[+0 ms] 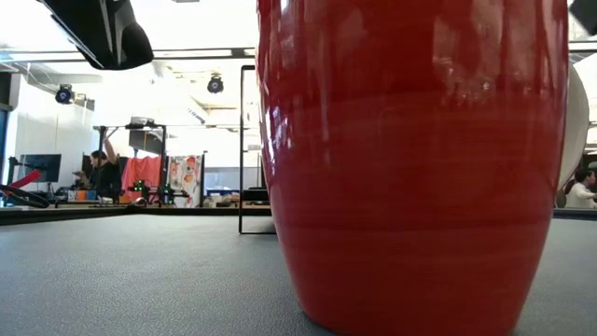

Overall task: Place coffee mugs
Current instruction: Put the blue mug on the shelf

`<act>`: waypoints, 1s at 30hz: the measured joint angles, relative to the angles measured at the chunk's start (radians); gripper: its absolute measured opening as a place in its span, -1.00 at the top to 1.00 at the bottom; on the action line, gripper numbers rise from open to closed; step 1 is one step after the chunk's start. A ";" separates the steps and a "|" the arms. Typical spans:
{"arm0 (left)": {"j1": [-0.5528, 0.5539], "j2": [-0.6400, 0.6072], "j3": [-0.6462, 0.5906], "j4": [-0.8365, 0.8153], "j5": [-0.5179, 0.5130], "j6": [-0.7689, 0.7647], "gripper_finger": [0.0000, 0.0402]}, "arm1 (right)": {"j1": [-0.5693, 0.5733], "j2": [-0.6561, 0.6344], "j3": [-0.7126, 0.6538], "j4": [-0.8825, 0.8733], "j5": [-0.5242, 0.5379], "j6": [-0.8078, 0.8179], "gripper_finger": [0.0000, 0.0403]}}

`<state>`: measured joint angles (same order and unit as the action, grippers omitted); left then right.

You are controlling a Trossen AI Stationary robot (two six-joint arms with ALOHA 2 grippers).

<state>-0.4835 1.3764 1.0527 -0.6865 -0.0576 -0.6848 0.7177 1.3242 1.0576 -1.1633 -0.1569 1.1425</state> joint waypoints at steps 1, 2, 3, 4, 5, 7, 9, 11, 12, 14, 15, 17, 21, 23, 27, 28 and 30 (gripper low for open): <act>0.000 -0.005 0.000 -0.011 -0.008 0.004 0.85 | -0.017 -0.014 0.000 -0.017 0.000 0.000 0.93; 0.000 -0.011 0.000 -0.024 -0.011 0.008 0.85 | -0.035 -0.028 0.000 -0.030 0.000 -0.001 0.93; 0.001 -0.016 0.000 -0.037 -0.016 0.012 0.85 | -0.055 -0.042 0.000 -0.041 0.002 -0.001 0.93; 0.001 -0.020 0.000 -0.048 -0.026 0.013 0.85 | -0.077 -0.055 0.000 -0.054 0.004 -0.001 0.93; 0.002 -0.025 0.000 -0.061 -0.033 0.014 0.85 | -0.100 -0.068 0.000 -0.069 0.008 -0.001 0.93; 0.005 -0.036 -0.001 -0.092 -0.038 0.017 0.85 | -0.147 -0.094 -0.002 -0.091 0.033 -0.001 0.93; 0.009 -0.049 -0.001 -0.120 -0.042 0.017 0.85 | -0.201 -0.116 -0.002 -0.102 0.053 -0.001 0.93; 0.012 -0.065 -0.001 -0.150 -0.062 0.018 0.85 | -0.262 -0.129 -0.004 -0.120 0.062 -0.001 0.93; 0.016 -0.072 -0.002 -0.161 -0.066 0.021 0.85 | -0.294 -0.132 -0.004 -0.133 0.062 -0.001 0.93; 0.022 -0.087 -0.009 -0.176 -0.068 0.021 0.85 | -0.358 -0.133 -0.005 -0.148 0.065 -0.002 0.93; 0.026 -0.093 -0.015 -0.180 -0.068 0.021 0.85 | -0.392 -0.132 -0.005 -0.148 0.066 -0.014 0.92; 0.031 -0.107 -0.030 -0.181 -0.072 0.021 0.85 | -0.454 -0.131 -0.005 -0.145 0.067 -0.049 0.90; 0.040 -0.152 -0.066 -0.183 -0.075 0.021 0.85 | -0.574 -0.131 -0.005 -0.145 0.082 -0.117 0.89; 0.044 -0.173 -0.082 -0.186 -0.083 0.021 0.85 | -0.629 -0.131 -0.005 -0.144 0.083 -0.158 0.88; 0.052 -0.219 -0.124 -0.190 -0.090 0.021 0.85 | -0.729 -0.130 -0.005 -0.130 0.103 -0.230 0.89; 0.053 -0.232 -0.134 -0.190 -0.090 0.020 0.85 | -0.752 -0.130 -0.005 -0.123 0.109 -0.246 0.90; 0.054 -0.256 -0.152 -0.190 -0.091 0.018 0.85 | -0.797 -0.130 -0.005 -0.102 0.109 -0.270 0.90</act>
<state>-0.4294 1.1204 0.9002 -0.8768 -0.1482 -0.6670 -0.0796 1.1938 1.0527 -1.2649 -0.0482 0.8725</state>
